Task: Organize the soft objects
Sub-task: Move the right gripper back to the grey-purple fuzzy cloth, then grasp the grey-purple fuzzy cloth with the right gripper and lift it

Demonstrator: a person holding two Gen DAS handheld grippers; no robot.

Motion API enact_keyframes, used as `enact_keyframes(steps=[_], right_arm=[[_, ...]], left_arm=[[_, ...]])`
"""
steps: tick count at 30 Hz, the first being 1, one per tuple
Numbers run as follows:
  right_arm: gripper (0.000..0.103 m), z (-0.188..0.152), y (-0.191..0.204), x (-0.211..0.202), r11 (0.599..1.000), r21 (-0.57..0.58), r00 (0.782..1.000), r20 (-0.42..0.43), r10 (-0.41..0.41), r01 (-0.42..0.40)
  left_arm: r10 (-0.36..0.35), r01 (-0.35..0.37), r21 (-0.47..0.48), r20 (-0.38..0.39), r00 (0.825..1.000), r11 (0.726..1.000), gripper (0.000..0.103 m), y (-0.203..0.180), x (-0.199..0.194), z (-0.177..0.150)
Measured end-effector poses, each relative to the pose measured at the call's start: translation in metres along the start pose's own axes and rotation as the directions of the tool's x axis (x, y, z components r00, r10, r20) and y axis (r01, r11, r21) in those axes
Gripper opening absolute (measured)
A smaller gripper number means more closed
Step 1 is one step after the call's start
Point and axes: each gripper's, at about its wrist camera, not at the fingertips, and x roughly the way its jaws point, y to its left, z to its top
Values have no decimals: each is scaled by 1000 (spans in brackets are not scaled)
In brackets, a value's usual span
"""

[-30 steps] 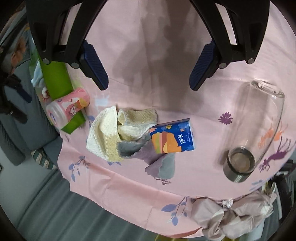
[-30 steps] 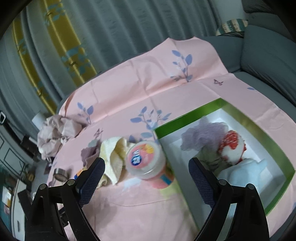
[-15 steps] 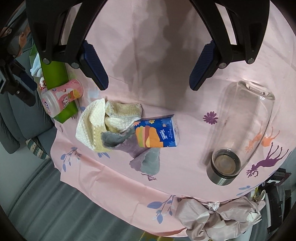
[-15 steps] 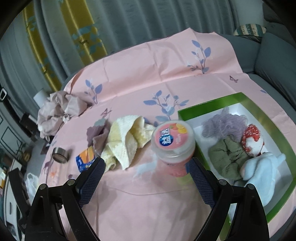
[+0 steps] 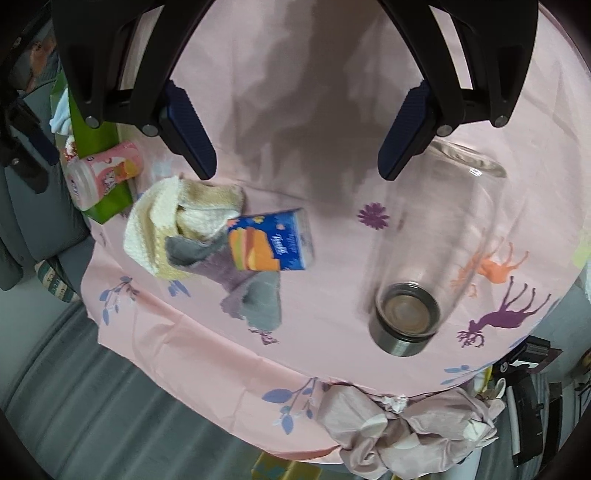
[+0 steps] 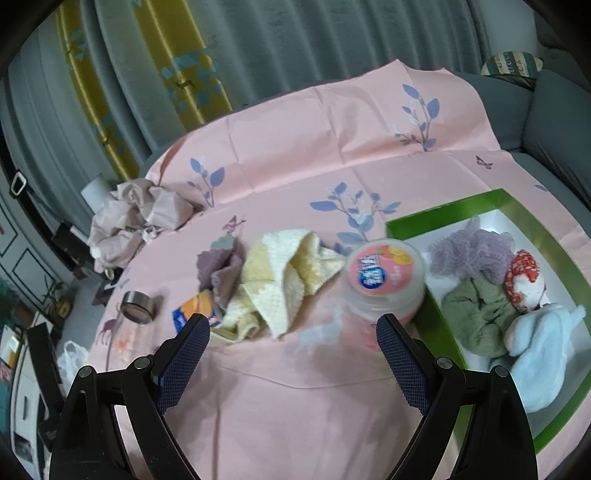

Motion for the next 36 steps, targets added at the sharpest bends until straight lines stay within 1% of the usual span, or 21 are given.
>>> enact_keyframes(steps=[3, 5, 8, 9, 11, 13, 14, 16, 18, 20, 22, 23, 24, 25, 26, 27, 28, 30, 32, 33, 36], right_arm=[[92, 4, 19, 8, 999, -13, 999, -10, 53, -53], [92, 11, 39, 22, 997, -25, 995, -63, 76, -78], [92, 21, 69, 52, 995, -48, 985, -153, 81, -89], [92, 26, 80, 67, 995, -49, 980, -186, 74, -85], [92, 32, 101, 93, 995, -83, 970, -239, 34, -55], [92, 39, 119, 124, 992, -129, 964, -263, -41, 7], [92, 41, 123, 137, 991, -131, 960, -274, -56, 21], [92, 45, 129, 171, 992, -123, 939, -335, -74, 34], [92, 46, 127, 196, 990, -121, 920, -377, -111, 70], [84, 46, 125, 211, 984, -144, 912, -380, -153, 106], [69, 43, 121, 221, 975, -175, 899, -391, -200, 141], [65, 42, 117, 226, 973, -172, 891, -403, -210, 152], [52, 41, 112, 230, 974, -163, 884, -417, -212, 157], [31, 39, 107, 234, 974, -159, 879, -427, -214, 160], [20, 39, 104, 235, 973, -162, 875, -431, -220, 165], [14, 39, 99, 232, 974, -152, 878, -426, -218, 168], [13, 41, 95, 228, 978, -132, 887, -415, -203, 162], [11, 48, 92, 209, 985, -101, 911, -377, -165, 136], [11, 55, 95, 187, 985, -111, 927, -340, -159, 129], [11, 60, 98, 168, 985, -124, 937, -313, -156, 122], [11, 68, 104, 125, 987, -136, 952, -282, -116, 80]], left_arm=[[55, -55, 0, 21, 998, 998, 87, 7, -1, 3], [47, -47, -1, 14, 999, 999, 87, 10, -1, 5], [21, -21, -21, 3, 1000, 1000, 87, 14, -3, 6], [11, -11, -24, 3, 1000, 1000, 87, 14, -5, 6], [-31, 31, -25, 2, 1000, 999, 87, 14, -8, 6], [-58, 58, -24, -6, 998, 998, 87, 12, -8, 7], [-67, 67, -25, -10, 998, 997, 87, 13, -8, 8], [-80, 79, -31, -14, 997, 996, 87, 13, -9, 9], [-102, 102, -37, -18, 995, 994, 87, 15, -8, 11], [-120, 119, -36, -23, 993, 992, 87, 15, -7, 12], [-124, 123, -31, -35, 992, 992, 87, 14, -4, 12], [-127, 126, -29, -39, 991, 992, 87, 13, -3, 12], [-135, 134, -23, -45, 990, 991, 87, 12, -1, 11], [-143, 142, -15, -54, 988, 990, 87, 11, 0, 11], [-151, 151, -7, -63, 986, 988, 87, 9, 1, 10], [-162, 163, 3, -69, 984, 987, 87, 7, 1, 9], [-170, 171, 9, -70, 983, 985, 87, 5, 1, 9], [-186, 188, 19, -72, 980, 982, 87, 3, 1, 8], [-194, 196, 20, -70, 979, 980, 87, 2, 0, 7], [-197, 199, 21, -71, 978, 980, 87, 2, 0, 6], [-203, 205, 29, -65, 977, 978, 87, 2, -4, 6]])
